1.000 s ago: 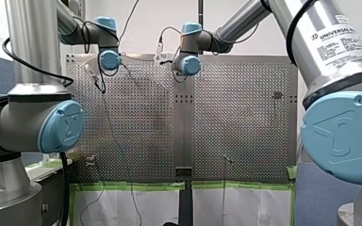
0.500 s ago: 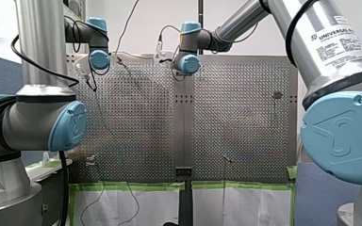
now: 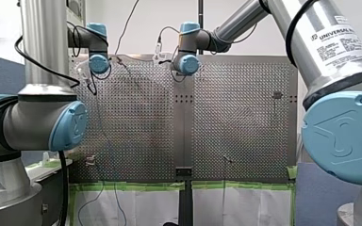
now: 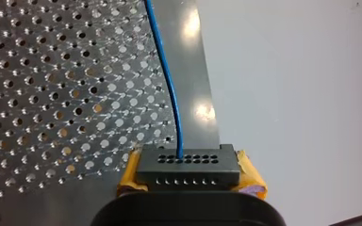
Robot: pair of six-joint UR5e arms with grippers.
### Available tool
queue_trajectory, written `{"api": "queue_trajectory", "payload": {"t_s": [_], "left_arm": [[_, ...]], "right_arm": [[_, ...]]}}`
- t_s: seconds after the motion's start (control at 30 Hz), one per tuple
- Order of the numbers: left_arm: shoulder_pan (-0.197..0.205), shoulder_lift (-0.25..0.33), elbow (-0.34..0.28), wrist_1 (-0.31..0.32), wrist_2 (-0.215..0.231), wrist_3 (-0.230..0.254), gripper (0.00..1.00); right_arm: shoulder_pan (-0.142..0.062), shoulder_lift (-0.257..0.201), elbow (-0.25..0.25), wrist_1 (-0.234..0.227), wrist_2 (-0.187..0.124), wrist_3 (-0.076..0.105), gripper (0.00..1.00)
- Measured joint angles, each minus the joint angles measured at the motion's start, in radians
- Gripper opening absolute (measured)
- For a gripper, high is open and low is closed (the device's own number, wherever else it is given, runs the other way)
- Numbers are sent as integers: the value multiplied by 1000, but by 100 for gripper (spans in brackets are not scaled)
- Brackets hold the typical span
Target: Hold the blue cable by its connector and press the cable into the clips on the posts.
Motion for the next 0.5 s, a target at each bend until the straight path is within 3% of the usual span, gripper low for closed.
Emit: {"api": "queue_trajectory", "payload": {"t_s": [0.5], "left_arm": [[28, -36, 16, 18, 38, -17, 0]], "right_arm": [[-15, 25, 1, 6, 18, -1, 0]]}}
